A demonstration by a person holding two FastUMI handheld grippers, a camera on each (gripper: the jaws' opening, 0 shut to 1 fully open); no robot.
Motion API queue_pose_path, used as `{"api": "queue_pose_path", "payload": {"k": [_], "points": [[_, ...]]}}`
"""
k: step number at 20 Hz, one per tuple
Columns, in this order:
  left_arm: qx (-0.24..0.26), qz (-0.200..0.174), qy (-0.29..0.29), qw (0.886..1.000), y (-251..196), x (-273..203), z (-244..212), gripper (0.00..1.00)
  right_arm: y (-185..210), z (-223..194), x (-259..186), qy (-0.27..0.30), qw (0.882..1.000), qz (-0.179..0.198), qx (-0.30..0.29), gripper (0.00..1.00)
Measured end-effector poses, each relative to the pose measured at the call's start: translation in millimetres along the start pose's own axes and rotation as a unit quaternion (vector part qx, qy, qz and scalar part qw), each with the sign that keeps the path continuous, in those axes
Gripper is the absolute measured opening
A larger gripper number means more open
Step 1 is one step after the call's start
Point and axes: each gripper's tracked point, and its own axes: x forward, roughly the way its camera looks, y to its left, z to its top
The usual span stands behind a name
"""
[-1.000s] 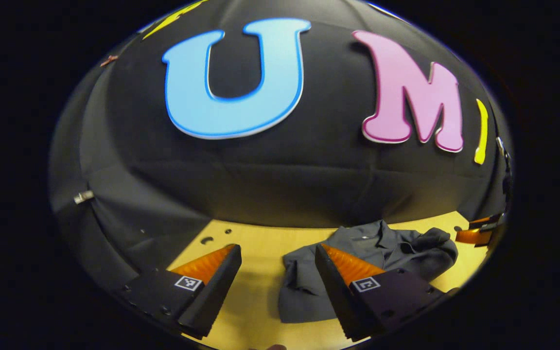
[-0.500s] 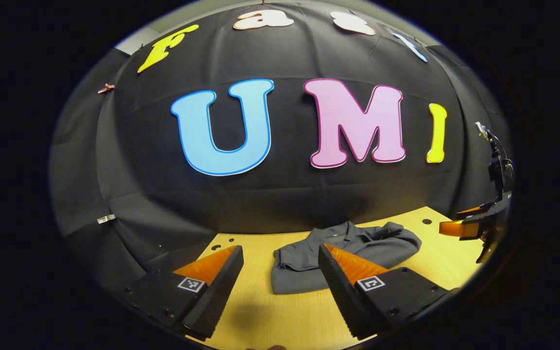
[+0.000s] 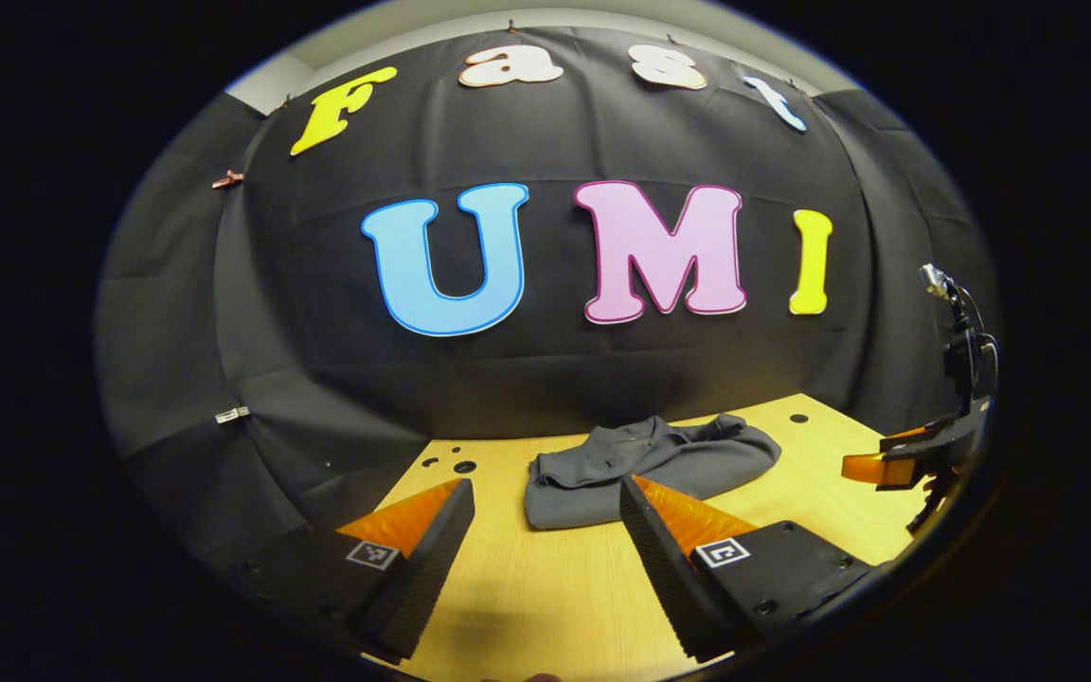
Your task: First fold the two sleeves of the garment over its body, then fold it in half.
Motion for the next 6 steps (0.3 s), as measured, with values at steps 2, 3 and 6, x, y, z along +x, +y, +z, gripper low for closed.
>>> {"api": "queue_pose_path", "payload": {"k": [2,3,6], "points": [[0.001,-0.002,0.006,1.000,-12.0,-6.8,-12.0,0.98,1.4,-21.6,-10.3,0.018,1.000,-0.003,-0.005,0.99],[-0.003,-0.002,0.010,1.000,-17.3,-9.1,-17.4,0.98,6.3,-30.9,-16.3,0.025,1.000,-0.001,-0.003,0.99],[-0.038,-0.001,0.018,0.999,-29.7,-12.0,-28.4,0.98,22.3,-35.2,-25.5,0.022,1.000,0.009,-0.003,0.99]]}}
